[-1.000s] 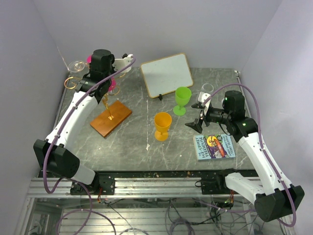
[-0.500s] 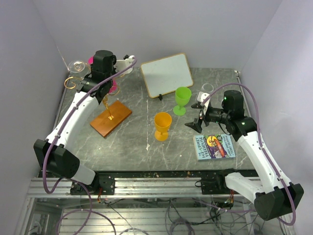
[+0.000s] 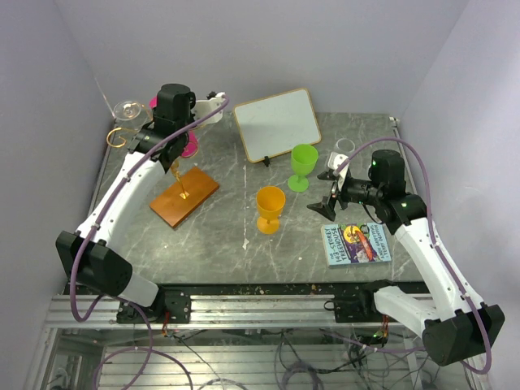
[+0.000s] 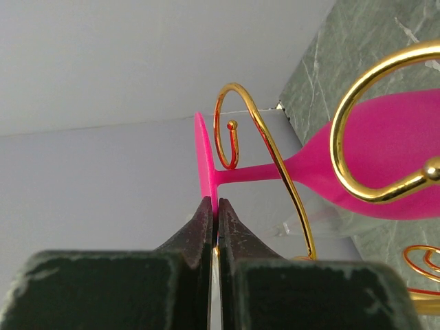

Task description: Place the wine glass upside down on the wine glass rack

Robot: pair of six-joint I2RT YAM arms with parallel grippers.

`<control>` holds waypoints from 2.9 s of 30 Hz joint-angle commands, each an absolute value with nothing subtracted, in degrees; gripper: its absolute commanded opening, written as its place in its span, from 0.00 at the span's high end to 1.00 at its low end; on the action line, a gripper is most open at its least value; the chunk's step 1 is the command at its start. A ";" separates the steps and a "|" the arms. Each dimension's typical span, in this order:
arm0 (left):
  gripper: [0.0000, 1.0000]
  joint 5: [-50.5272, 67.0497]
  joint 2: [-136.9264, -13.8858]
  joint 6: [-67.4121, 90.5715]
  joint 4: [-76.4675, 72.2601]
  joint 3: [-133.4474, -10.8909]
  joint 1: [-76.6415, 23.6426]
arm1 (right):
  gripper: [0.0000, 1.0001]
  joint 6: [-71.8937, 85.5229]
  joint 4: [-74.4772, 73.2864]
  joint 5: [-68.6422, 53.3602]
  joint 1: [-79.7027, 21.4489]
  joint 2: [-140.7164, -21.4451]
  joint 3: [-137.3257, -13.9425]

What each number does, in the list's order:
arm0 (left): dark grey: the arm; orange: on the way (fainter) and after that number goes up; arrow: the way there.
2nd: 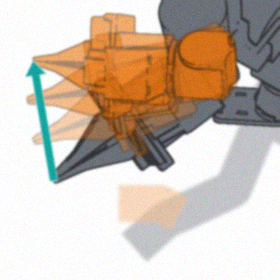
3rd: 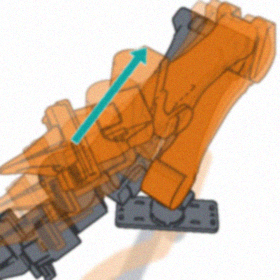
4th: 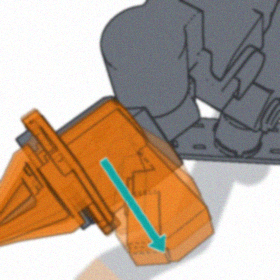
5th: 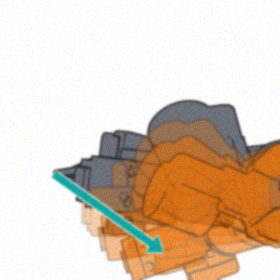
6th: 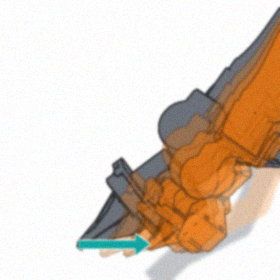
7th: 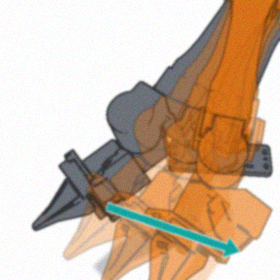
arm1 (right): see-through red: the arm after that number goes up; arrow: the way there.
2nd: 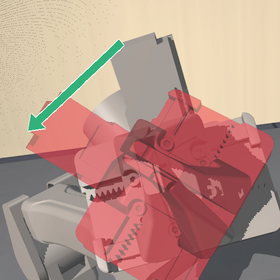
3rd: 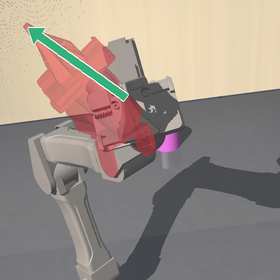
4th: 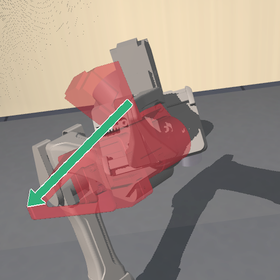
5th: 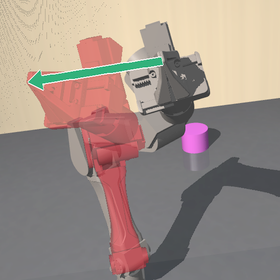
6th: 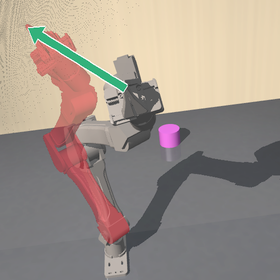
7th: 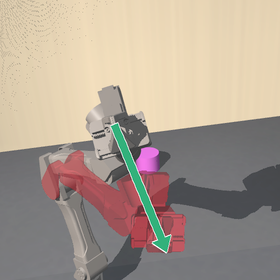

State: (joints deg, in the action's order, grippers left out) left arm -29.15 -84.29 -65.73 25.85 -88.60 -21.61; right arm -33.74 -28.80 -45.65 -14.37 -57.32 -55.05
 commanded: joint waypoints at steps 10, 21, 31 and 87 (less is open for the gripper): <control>0.93 -26.91 -83.77 -63.42 25.94 -92.78 -22.59 | 0.10 -34.45 -28.93 -45.62 -14.65 -57.47 -55.02; 0.93 -25.93 -86.26 -63.43 23.94 -94.74 -22.83 | 0.10 -34.54 -29.09 -45.46 -14.63 -57.40 -55.15; 0.93 -27.70 -90.85 -62.28 23.90 -99.49 -22.77 | 0.10 -34.64 -29.15 -45.35 -14.62 -57.48 -55.11; 0.85 -35.19 -88.41 -60.16 26.54 -94.51 -22.50 | 0.09 -35.13 -29.24 -45.01 -14.59 -57.60 -54.76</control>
State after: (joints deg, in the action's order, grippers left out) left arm -33.19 -90.74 -60.36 28.53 -95.46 -22.33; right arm -34.59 -29.02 -45.41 -14.37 -57.52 -55.05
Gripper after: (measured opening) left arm 0.134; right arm 0.908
